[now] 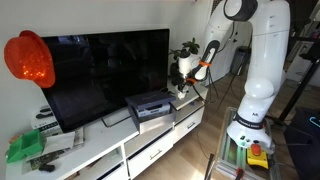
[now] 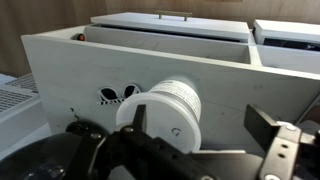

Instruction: Remove the lid from the clear cup and put it on the television stand top

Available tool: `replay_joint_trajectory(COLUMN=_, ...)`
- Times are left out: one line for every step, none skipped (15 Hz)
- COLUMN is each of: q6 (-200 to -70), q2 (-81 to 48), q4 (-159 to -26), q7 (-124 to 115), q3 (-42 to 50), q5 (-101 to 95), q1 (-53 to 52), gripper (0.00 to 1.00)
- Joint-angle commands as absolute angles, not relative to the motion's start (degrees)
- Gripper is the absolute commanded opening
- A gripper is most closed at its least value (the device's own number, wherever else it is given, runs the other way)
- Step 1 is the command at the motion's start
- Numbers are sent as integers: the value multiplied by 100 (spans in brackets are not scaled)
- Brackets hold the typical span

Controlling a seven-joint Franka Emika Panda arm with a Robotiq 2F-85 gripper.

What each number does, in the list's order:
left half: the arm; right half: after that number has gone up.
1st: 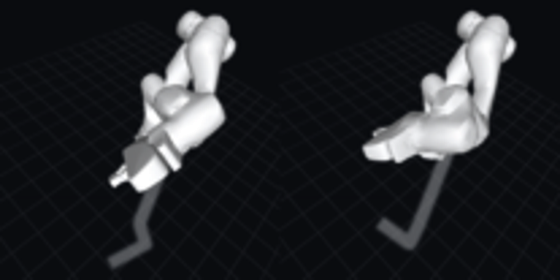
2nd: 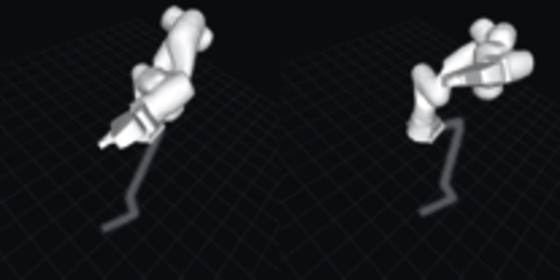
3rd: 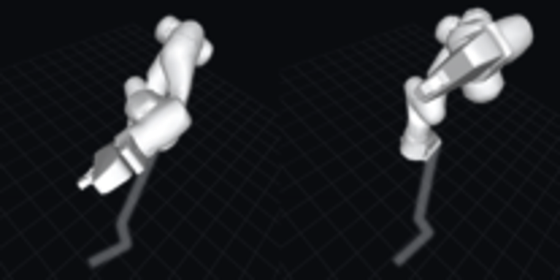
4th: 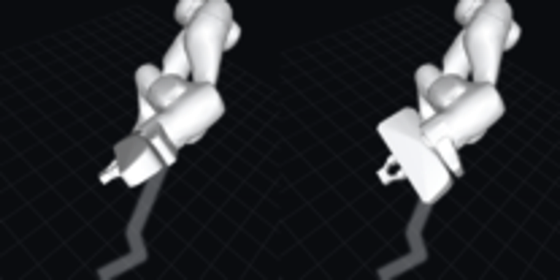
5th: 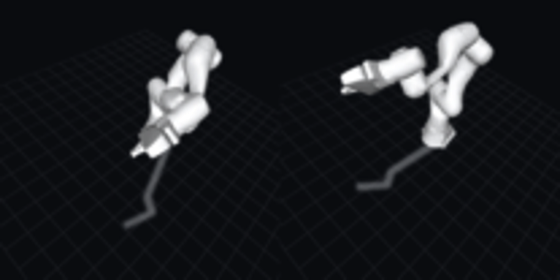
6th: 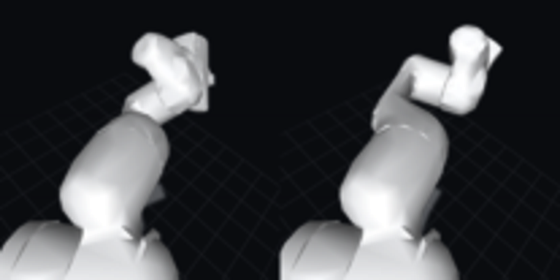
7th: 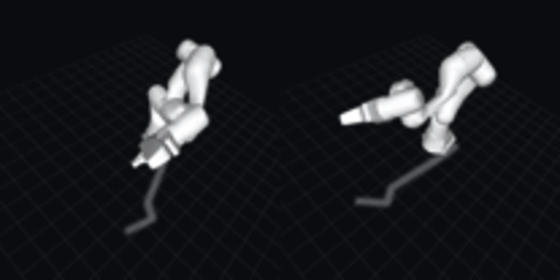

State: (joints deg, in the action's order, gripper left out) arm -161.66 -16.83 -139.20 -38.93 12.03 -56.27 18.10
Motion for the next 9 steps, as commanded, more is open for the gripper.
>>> replay_joint_trajectory(q6=-16117, q2=-2279, q4=-13430, q7=-4254, q3=1319, q5=-5863, q1=1681, gripper=100)
replay_joint_trajectory(q6=-16155, q2=-2394, q4=-13357, q7=-4218, q3=1319, q5=-5874, q1=1680, gripper=100)
replay_joint_trajectory(q6=-16216, q2=-2506, q4=-13275, q7=-4127, q3=1317, q5=-5913, q1=1686, gripper=100)
replay_joint_trajectory(q6=-16213, q2=-2595, q4=-13204, q7=-4081, q3=1311, q5=-5925, q1=1682, gripper=100)
replay_joint_trajectory(q6=-16214, q2=-2680, q4=-13120, q7=-4070, q3=1321, q5=-5986, q1=1665, gripper=100)
replay_joint_trajectory(q6=-16202, q2=-2754, q4=-13044, q7=-4058, q3=1322, q5=-6025, q1=1649, gripper=100)
replay_joint_trajectory(q6=-16194, q2=-2812, q4=-12975, q7=-4039, q3=1317, q5=-6049, q1=1636, gripper=100)
replay_joint_trajectory(q6=-16188, q2=-2861, q4=-12905, q7=-4005, q3=1298, q5=-6027, q1=1638, gripper=100)
replay_joint_trajectory(q6=-16214, q2=-2904, q4=-12859, q7=-3976, q3=1288, q5=-6018, q1=1641, gripper=100)
